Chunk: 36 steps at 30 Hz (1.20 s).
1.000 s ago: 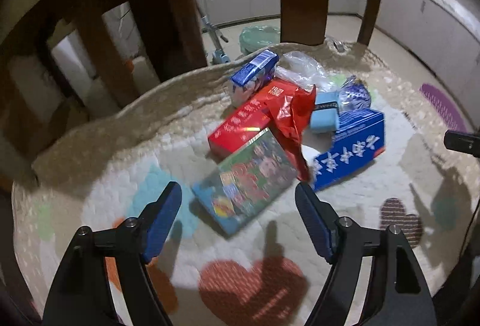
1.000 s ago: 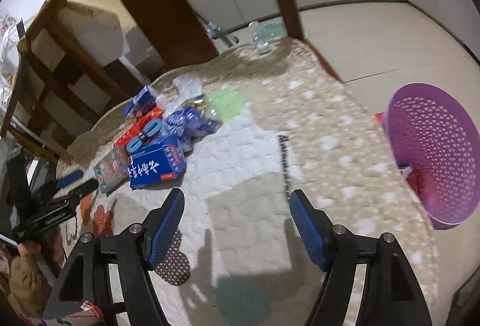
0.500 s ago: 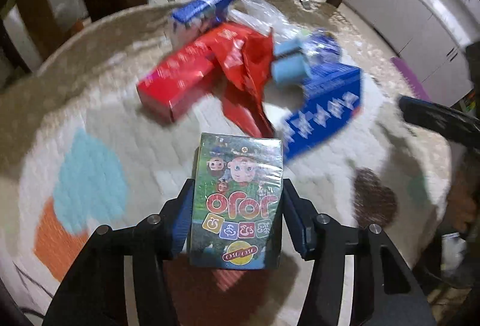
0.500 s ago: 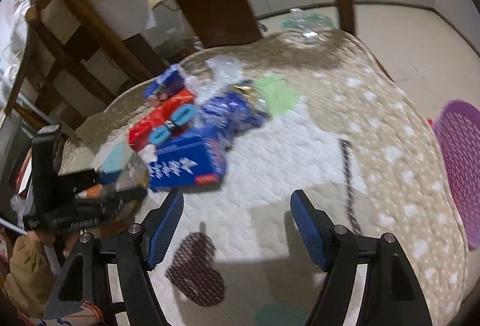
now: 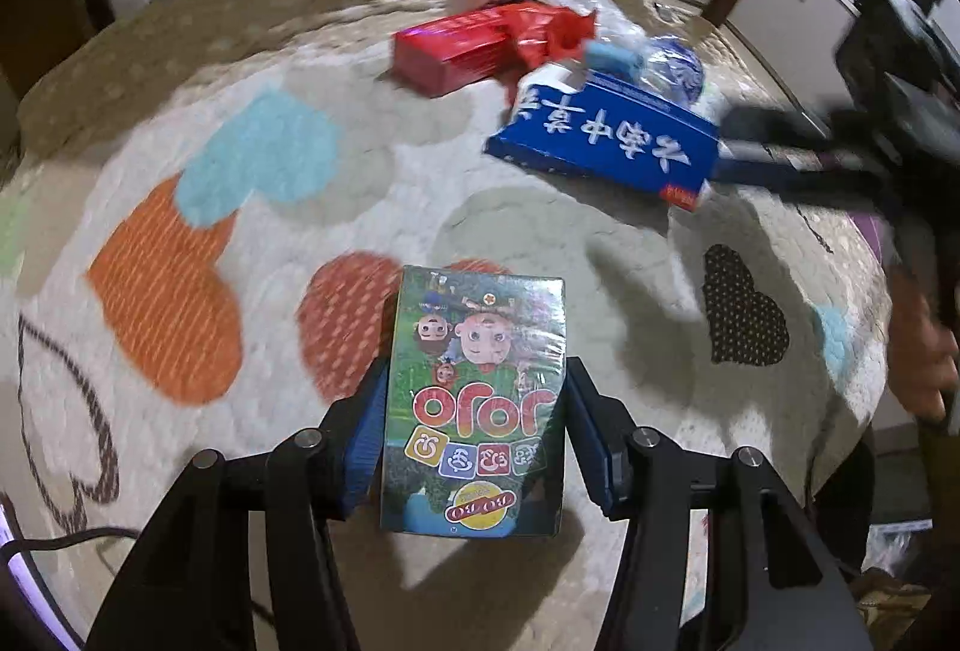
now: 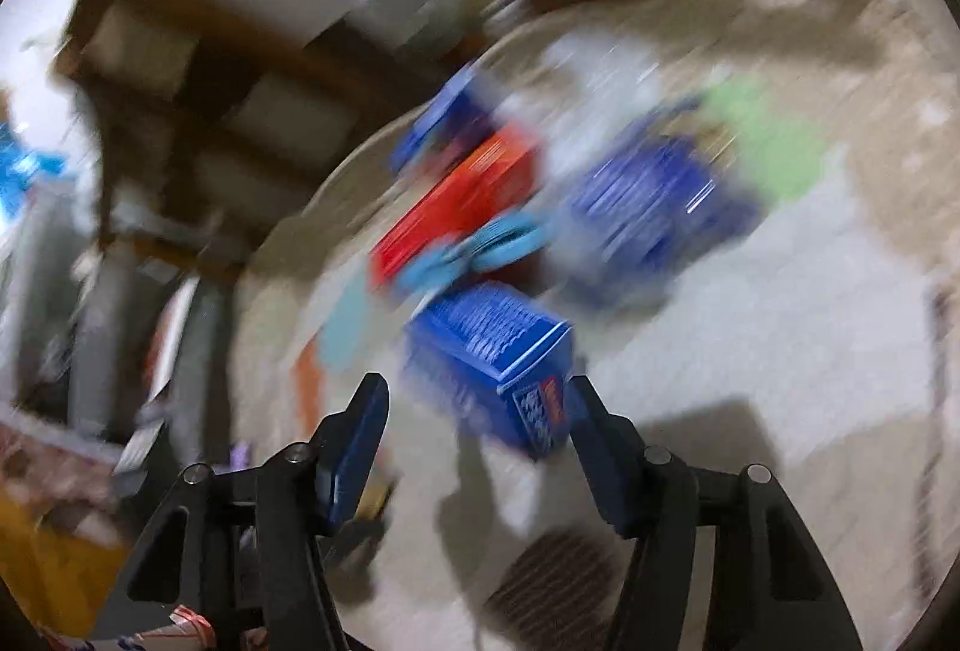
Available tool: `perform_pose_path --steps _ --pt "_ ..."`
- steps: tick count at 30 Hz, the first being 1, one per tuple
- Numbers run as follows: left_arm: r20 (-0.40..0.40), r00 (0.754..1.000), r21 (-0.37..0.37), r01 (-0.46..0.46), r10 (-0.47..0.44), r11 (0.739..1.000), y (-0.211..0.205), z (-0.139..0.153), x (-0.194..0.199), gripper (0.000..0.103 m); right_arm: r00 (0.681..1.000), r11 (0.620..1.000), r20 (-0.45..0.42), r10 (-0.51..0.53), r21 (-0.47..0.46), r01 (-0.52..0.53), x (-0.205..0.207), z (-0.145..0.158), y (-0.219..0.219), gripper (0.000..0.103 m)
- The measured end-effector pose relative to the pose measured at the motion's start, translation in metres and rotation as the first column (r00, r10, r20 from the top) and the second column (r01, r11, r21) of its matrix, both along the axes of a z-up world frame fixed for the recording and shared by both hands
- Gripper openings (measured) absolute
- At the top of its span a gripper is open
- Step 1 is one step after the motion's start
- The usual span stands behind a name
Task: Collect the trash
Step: 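Hold the card box in left tool while right tool grasps a blue-white box, then carry both boxes over the purple basket and open both tools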
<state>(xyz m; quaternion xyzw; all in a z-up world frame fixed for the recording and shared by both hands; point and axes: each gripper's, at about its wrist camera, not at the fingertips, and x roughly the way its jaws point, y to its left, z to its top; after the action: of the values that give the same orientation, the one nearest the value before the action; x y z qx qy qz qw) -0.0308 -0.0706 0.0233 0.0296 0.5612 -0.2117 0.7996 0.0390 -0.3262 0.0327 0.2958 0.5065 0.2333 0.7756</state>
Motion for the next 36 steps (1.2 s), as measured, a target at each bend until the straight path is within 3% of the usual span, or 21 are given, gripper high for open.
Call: perform_pose_path --steps 2,5,7,12,17,19,20,21,24,26,36 --pt "0.0 1.0 -0.001 -0.015 0.015 1.0 0.009 0.001 -0.001 0.054 0.996 0.996 -0.005 0.091 0.004 -0.091 -0.013 0.004 0.014 0.066" --pt "0.002 0.999 -0.013 -0.032 0.032 0.999 0.013 0.003 0.002 0.055 0.993 0.983 0.021 0.116 -0.146 -0.111 -0.024 0.012 0.025 0.072" --pt "0.007 0.999 -0.014 -0.044 0.044 0.999 0.011 0.003 0.001 0.055 0.993 0.954 0.057 0.103 -0.288 -0.083 -0.022 0.018 0.031 0.077" --pt "0.039 0.997 -0.017 -0.061 0.062 0.998 0.015 0.001 -0.003 0.056 0.983 0.865 0.124 0.137 -0.498 -0.058 0.002 0.021 0.057 0.084" --pt "0.061 0.996 -0.029 -0.066 0.068 0.997 0.012 0.0 -0.007 0.062 0.982 0.861 0.108 0.152 -0.503 -0.077 0.026 0.008 0.069 0.084" --pt "0.079 0.994 -0.013 -0.069 0.07 0.998 0.009 -0.001 -0.011 0.062 0.985 0.88 0.088 0.146 -0.466 -0.089 0.03 0.005 0.071 0.071" --pt "0.085 0.994 -0.009 -0.071 0.072 0.997 0.009 -0.001 -0.014 0.054 0.986 0.897 0.078 0.144 -0.431 -0.097 0.029 0.004 0.071 0.058" --pt "0.088 0.993 -0.011 -0.076 0.077 0.997 0.009 0.0 -0.014 0.054 0.987 0.911 0.075 0.143 -0.4 -0.101 0.024 0.007 0.072 0.052" --pt "0.069 0.993 -0.069 -0.095 0.1 0.993 0.02 0.004 -0.019 0.054 0.985 0.923 0.08 0.151 -0.368 -0.111 0.011 0.011 0.074 0.042" --pt "0.069 0.99 -0.069 -0.117 0.122 0.991 0.025 0.006 -0.022 0.054 0.984 0.922 0.097 0.149 -0.375 -0.102 -0.002 0.019 0.073 0.037" --pt "0.128 0.977 -0.018 -0.168 0.169 0.986 0.03 0.032 -0.047 0.054 0.983 0.933 0.175 0.057 -0.359 0.01 -0.062 0.046 0.042 0.037"
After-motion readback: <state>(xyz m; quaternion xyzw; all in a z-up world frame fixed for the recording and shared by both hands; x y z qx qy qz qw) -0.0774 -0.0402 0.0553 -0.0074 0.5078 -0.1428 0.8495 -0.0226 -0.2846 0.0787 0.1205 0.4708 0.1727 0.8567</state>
